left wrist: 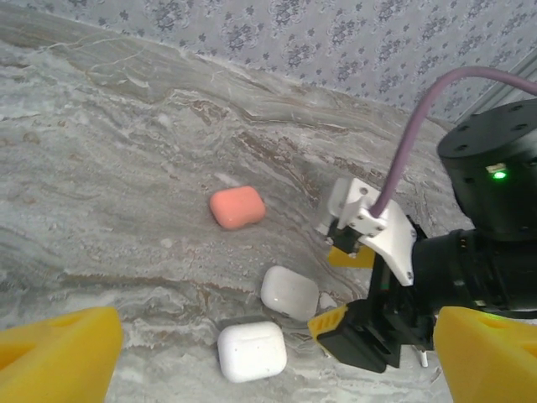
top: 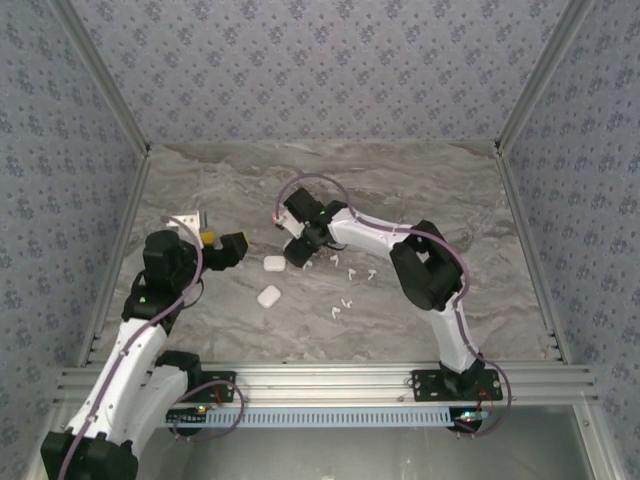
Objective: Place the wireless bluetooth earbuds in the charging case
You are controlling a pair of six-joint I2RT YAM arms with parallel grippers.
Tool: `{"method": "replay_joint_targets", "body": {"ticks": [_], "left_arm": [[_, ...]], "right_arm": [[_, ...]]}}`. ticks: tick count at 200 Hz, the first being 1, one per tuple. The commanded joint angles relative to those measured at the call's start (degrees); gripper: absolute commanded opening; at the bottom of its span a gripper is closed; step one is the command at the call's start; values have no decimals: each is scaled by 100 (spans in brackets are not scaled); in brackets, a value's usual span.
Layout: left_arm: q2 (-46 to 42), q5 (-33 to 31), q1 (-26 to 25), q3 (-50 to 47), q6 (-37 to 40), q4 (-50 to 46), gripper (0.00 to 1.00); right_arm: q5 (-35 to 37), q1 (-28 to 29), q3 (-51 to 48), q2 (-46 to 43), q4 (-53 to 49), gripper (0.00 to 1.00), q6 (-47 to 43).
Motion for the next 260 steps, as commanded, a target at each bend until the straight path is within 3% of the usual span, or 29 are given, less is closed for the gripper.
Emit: {"method": "replay_joint_targets", "body": {"ticks": [1,43,125,183,260], "left_arm": [[-354,-112,35,4,-109,-335,96],[-791,-166,41,64,-147,-773,99],[-913,-59,35,99,-68,-1065,99],[-399,703,35,128,-219,-733,96],[858,3155,-44,250,-1083,1301,88]], "right_arm": [[153,72,323,315,-280,78,-147],[149,108,619,677,-307,73,-136],[315,115,443,487,-369,45,-196],[351,92,-690,-1185,481,39,-492],[185,528,-3302,-4139,2109,39,-1265]]}}
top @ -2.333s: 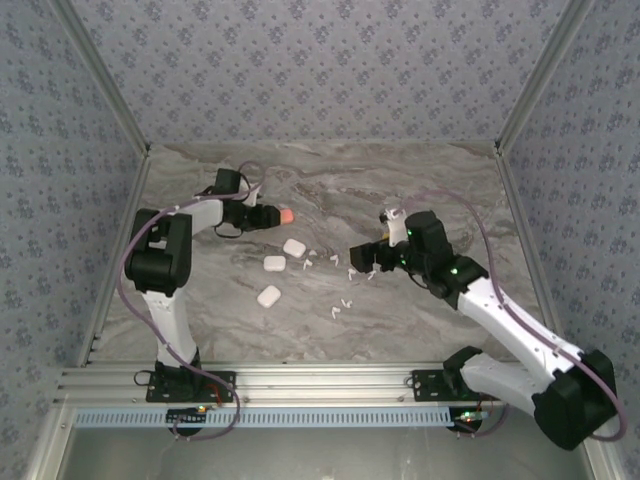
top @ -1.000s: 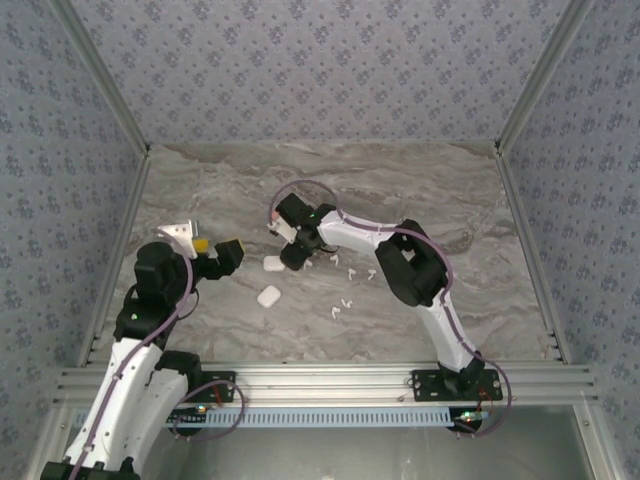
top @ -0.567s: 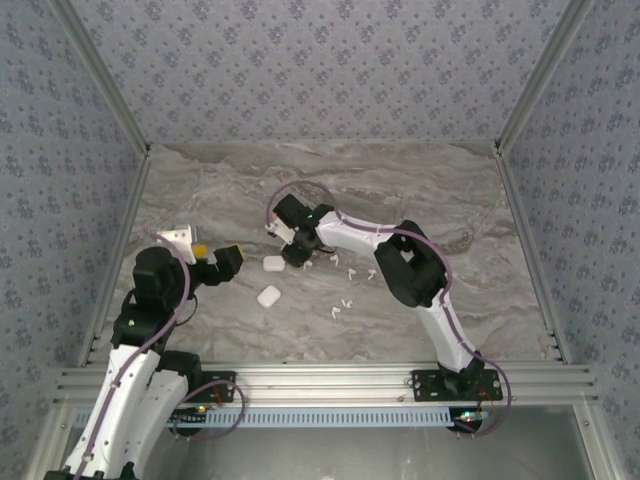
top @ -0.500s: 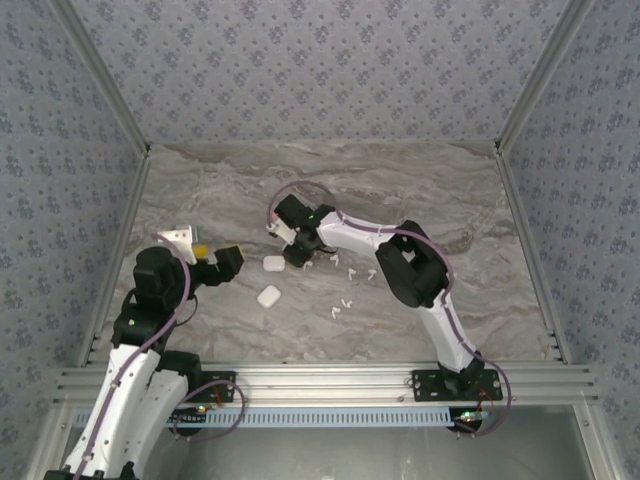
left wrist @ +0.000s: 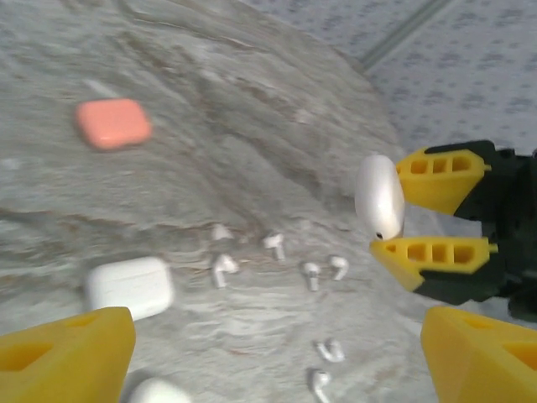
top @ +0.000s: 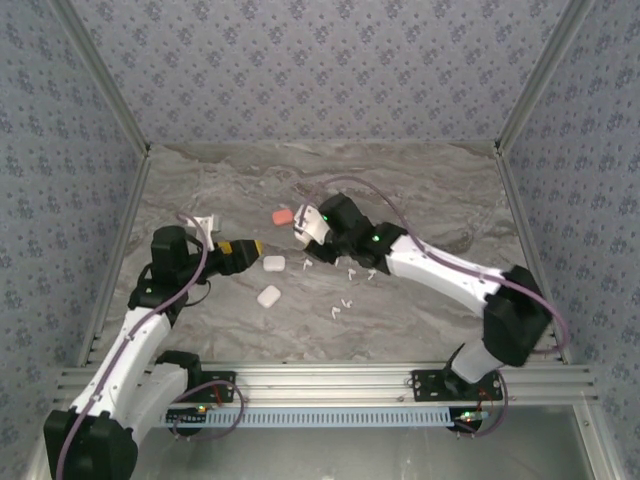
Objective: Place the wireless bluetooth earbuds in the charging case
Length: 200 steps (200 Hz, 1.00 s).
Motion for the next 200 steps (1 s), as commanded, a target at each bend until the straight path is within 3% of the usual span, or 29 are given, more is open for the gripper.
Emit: {"method": "replay_joint_targets", "body": {"ticks": [1,48,122,200], "left_arm": [[127,1123,-46,273,-365,959,88],[321,1800,-580,477,-270,1164,89],[754,1837,-1384,692,-82,1151,85],[1009,1708,-1781,815,16,1170,59]], "right_arm": [[4,234,-546,-542,579,39,-404],[438,832,-1050,-1418,811,38,-836],[882,1279,-1157,-1846,804,38,-1045],[917,1352,-1069,-1793,748,38,-1136]]}}
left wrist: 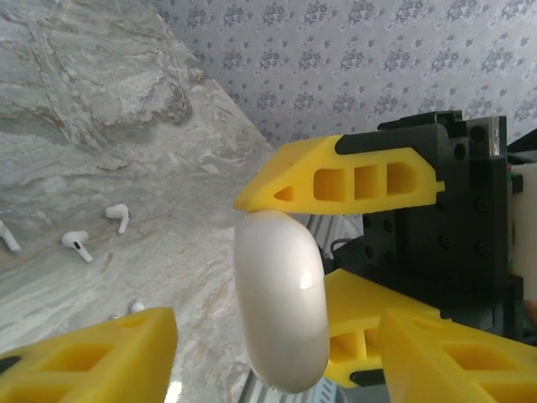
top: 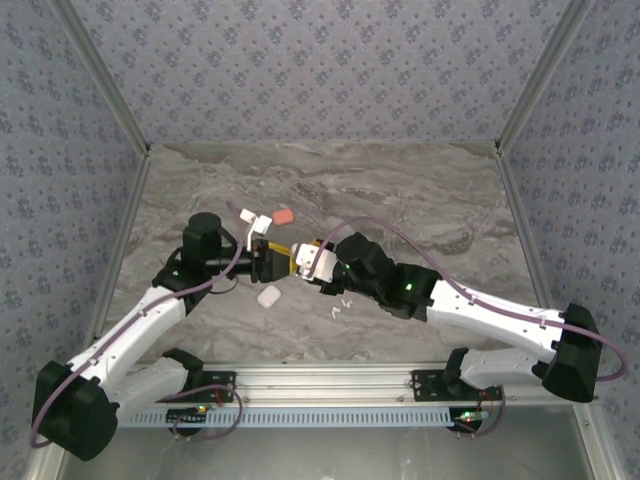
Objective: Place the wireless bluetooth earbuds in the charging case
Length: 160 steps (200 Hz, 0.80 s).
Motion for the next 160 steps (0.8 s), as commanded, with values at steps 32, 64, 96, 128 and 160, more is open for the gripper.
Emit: {"method": "replay_joint_targets", "body": {"ticks": [32,64,96,128,160], "left_arm": [[138,30,-148,278,121,212,48],[165,37,-159,295,155,203,31],[89,-130,-171,246,263,203,22],[-89,-482,-286,25,558,578,14],[-407,-1051,-790,-315,1436,939,5]], "right_arm": [[31,49,43,-37,32,39,-112],[-71,-10,127,-35,-152,44,-20],[-728,-256,292,-202,-642,68,337],[-1868,-750,275,-602,-1023,91,857],[-3240,-1453,-144,-1126,-660,99,1738]]}}
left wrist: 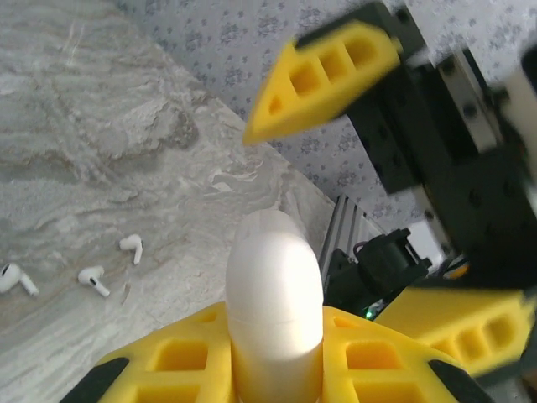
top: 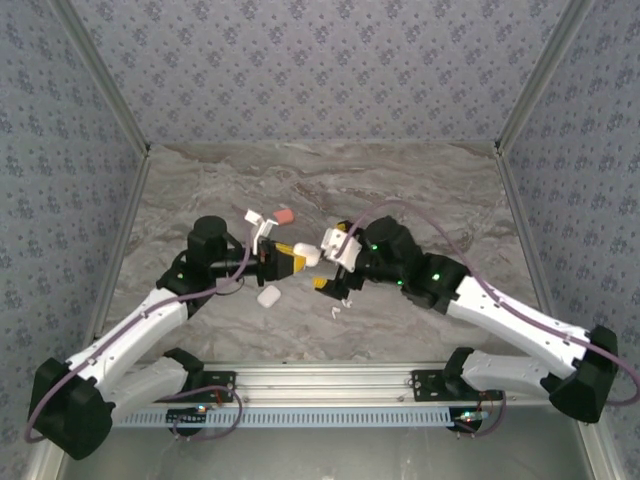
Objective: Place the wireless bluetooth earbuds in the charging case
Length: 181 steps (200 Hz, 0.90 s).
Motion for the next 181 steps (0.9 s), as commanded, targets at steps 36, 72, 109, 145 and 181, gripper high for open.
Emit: {"method": "replay_joint_targets", "body": {"ticks": [36,72,109,145,181], "left_arm": [[-590,-789,-598,-592,1274,1069,0],[-705,-844,-701,-729,1415,1289,0],[-690,-815,-798,-702,1529,1221,0],[-688,-775,-822,-694,1555,1204,0],[-688,-771,-837,-662,1617,1102,0]], "right_arm": [[-1898,-876,-530,-588,479,96,1320],[-1907,-869,-536,-457,566,94,1337],[-1803,-871,-441,-275,623,91,1325],[-1614,-897,-313,-100,592,85,1258],[-1597,-1005,-135,42,562,78,1232]]}}
